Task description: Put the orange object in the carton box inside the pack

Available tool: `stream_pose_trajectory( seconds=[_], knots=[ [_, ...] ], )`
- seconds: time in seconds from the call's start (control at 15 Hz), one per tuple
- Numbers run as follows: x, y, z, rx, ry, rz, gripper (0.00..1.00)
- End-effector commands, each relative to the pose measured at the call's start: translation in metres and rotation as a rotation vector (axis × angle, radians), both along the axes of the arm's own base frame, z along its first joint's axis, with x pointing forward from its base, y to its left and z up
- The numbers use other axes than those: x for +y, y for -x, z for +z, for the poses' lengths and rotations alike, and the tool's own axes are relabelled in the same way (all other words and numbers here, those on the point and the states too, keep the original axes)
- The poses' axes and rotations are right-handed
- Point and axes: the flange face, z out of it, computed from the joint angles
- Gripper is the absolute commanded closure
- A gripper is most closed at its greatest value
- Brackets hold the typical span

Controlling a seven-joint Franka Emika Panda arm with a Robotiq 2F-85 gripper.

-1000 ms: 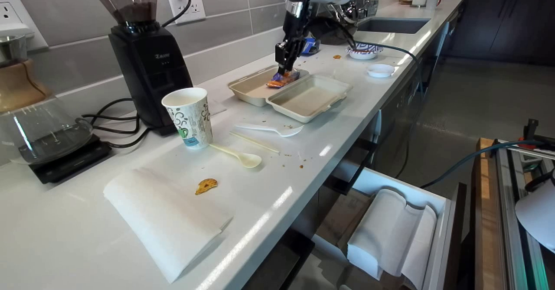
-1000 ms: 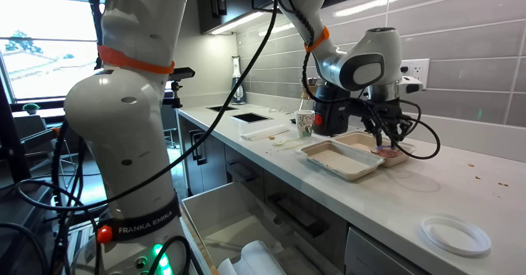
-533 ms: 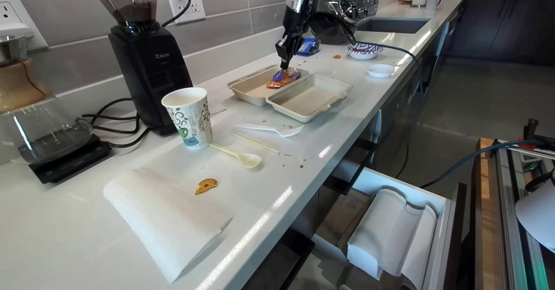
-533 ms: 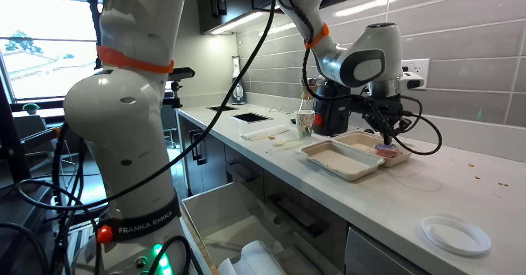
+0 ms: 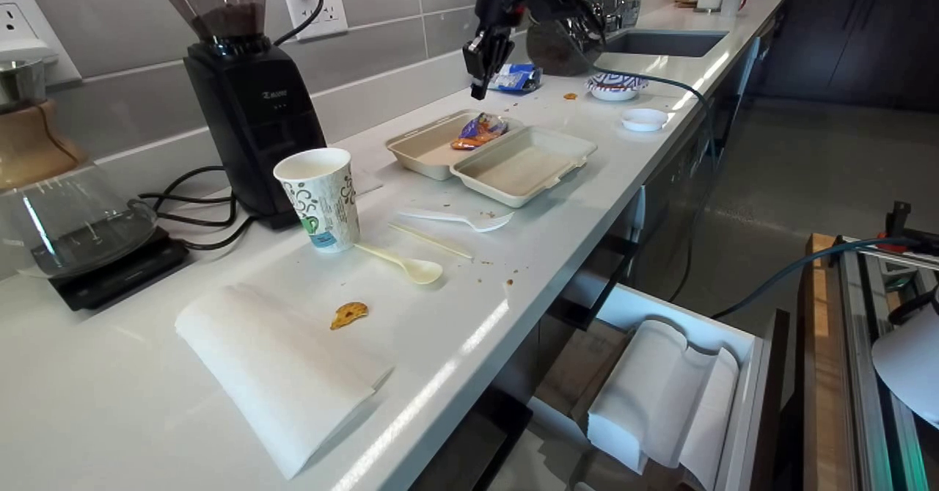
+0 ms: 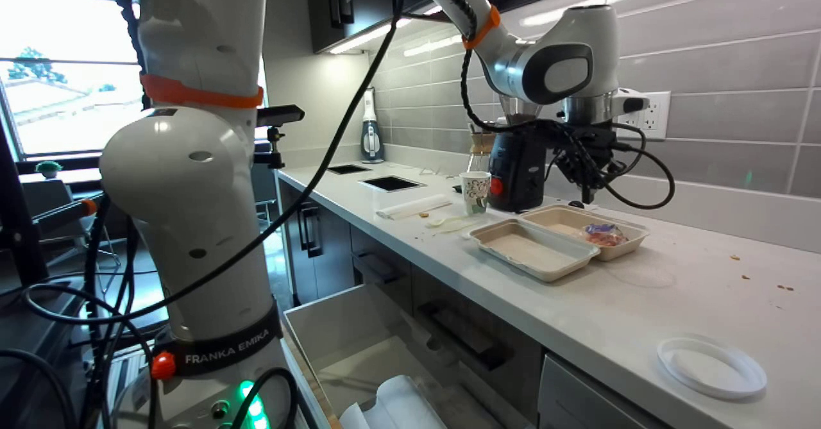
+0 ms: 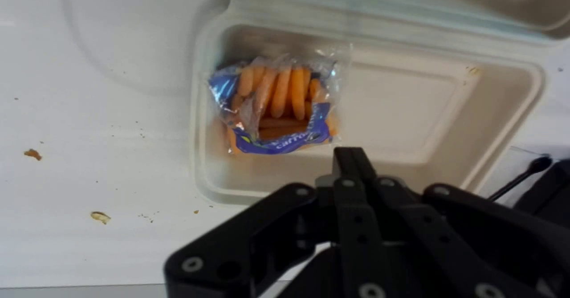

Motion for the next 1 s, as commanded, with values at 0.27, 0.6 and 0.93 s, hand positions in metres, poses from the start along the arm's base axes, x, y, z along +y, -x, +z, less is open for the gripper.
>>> stream_pose_trajectory(
  seconds=[0.27,0.6,0.93],
  knots=[
    [0.021,0.047,0.035,0.209,0.008,0.006,0.36],
    [0.028,0.055,0.047,0.287,0.042,-0.018,0.00],
    [0.031,0.055,0.051,0.290,0.041,-0.045,0.00]
  ],
)
